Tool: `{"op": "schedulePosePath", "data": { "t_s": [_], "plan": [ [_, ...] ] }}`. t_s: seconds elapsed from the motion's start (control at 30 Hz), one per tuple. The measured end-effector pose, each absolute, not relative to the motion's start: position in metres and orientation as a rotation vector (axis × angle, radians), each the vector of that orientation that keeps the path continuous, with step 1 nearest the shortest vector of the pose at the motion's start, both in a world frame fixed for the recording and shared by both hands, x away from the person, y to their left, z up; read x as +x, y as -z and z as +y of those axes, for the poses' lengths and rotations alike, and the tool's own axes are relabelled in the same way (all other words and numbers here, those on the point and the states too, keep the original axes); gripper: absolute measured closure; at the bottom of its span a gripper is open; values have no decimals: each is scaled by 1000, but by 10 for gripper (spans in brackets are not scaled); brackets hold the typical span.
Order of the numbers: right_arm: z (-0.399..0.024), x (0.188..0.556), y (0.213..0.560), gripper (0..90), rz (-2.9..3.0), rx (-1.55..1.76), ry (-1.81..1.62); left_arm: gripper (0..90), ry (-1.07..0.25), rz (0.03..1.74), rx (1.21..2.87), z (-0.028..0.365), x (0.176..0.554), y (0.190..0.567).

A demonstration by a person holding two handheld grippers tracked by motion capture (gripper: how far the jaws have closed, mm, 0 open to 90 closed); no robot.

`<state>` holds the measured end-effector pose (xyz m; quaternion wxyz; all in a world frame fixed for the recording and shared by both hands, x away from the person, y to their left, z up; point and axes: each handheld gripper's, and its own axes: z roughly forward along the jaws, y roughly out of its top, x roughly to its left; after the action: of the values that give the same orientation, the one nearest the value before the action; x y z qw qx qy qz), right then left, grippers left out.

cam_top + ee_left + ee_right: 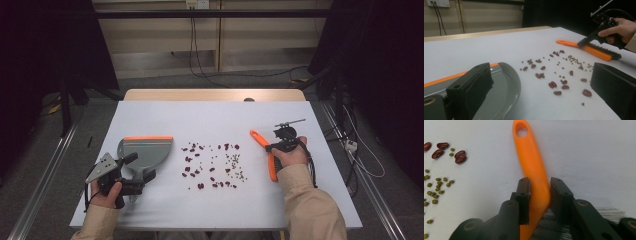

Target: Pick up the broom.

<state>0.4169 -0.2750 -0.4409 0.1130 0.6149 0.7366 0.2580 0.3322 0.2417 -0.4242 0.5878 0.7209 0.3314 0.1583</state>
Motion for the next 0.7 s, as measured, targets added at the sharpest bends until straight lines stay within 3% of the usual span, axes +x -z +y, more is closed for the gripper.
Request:
{"op": "schedulePosePath", "data": {
  "t_s": [0.7],
  "plan": [
    [-267, 417, 445, 658, 2187, 1749, -667, 35, -373, 775, 1683, 243, 332, 424]
  ]
}}
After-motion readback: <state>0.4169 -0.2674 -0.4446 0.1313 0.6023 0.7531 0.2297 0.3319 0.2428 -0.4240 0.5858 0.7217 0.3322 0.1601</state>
